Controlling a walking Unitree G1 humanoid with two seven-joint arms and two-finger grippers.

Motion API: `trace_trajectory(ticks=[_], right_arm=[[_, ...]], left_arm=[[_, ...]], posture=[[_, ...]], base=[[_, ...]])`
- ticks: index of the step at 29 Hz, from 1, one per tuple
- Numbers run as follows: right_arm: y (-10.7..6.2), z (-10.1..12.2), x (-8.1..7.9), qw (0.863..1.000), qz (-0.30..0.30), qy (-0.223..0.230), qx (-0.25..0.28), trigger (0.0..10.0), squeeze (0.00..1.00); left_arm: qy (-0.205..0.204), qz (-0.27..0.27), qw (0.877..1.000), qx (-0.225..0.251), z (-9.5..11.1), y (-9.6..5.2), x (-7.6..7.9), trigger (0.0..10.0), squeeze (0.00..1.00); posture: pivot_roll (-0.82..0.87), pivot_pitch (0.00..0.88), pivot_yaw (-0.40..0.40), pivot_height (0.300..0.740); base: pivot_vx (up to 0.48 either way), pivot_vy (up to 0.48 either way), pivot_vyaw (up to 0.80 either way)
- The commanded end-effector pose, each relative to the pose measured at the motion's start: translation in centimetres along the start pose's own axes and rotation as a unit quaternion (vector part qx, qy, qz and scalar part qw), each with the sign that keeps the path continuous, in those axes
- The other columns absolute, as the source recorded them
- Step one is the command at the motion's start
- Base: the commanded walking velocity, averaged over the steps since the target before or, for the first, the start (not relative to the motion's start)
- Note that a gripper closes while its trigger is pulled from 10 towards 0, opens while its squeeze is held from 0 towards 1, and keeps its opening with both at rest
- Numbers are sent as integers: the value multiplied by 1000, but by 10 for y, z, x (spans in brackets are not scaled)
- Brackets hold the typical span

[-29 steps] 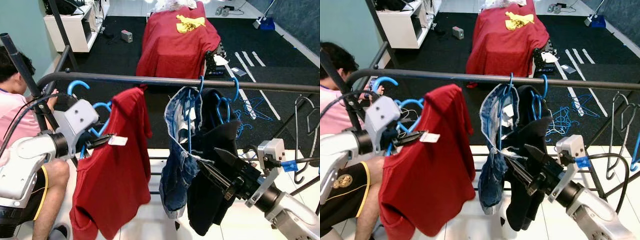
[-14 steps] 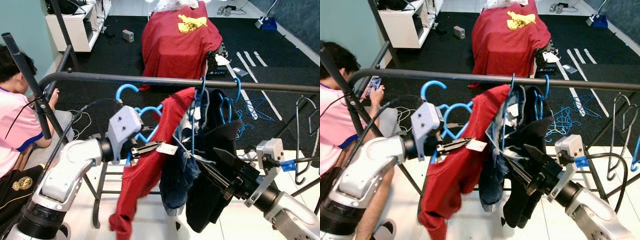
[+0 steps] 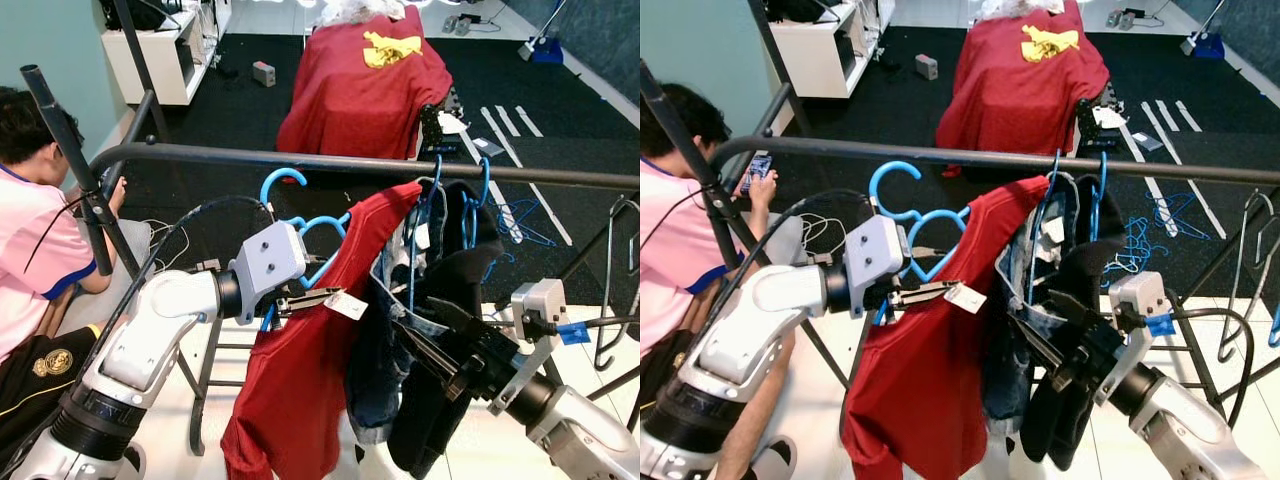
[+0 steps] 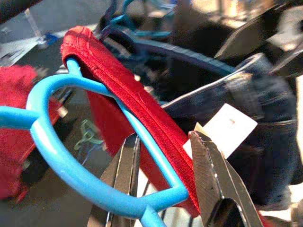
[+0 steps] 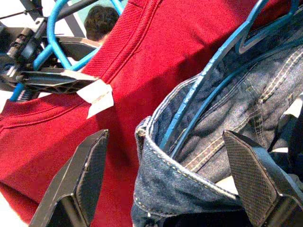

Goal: Hang hanger

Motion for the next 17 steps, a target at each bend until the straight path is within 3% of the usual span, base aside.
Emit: trace_trajectory(ticks=[1, 2, 3, 4, 6, 10, 17], right_arm=[[-1, -4, -1, 1000, -1, 3, -4, 10000, 0], [-1, -4, -1, 1000, -1, 3, -4, 10000, 0], [-1, -4, -1, 1000, -1, 3, -4, 10000, 0], [-1, -4, -1, 1000, -1, 3, -4, 10000, 0], [-1, -4, -1, 1000, 0, 3, -4, 10000, 0], [0, -4, -1, 1000, 1, 4, -4, 10000, 0], [0, -4, -1, 1000, 1, 4, -5, 10000, 0]], left_arm=[[8, 26, 999, -20, -5, -3, -10, 10000, 0], [8, 26, 999, -20, -5, -3, -10, 10000, 0], [10, 53, 996, -64, -20, -7, -21, 10000, 0], [10, 53, 996, -64, -20, -7, -21, 10000, 0], [11, 114, 982, -152, -51, -27, -46, 10000, 0], [19, 150, 970, -189, -62, -40, -61, 10000, 0], [34, 185, 960, -209, -66, -47, -76, 10000, 0]], posture=[[-85, 163, 14, 740], [-85, 163, 14, 740], [-84, 163, 13, 740], [-84, 163, 13, 740], [-80, 165, 10, 740], [-79, 166, 9, 740], [-80, 164, 6, 740]], base=[[0, 0, 0], [0, 0, 0], [0, 0, 0], [0, 0, 0], [0, 0, 0], [0, 0, 0], [0, 0, 0]])
Point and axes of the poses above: a point about 5 cm out from each wrist's last joint towards the gripper, its own y axis pointing out of the wrist towards the gripper, its own z axis along the axis of the wrist's last joint, x = y × z, the point moved 5 cm from there along y, pointing out of the wrist towards the gripper, and after that the axes turned 10 degrees about y, right-handed, at the moved point
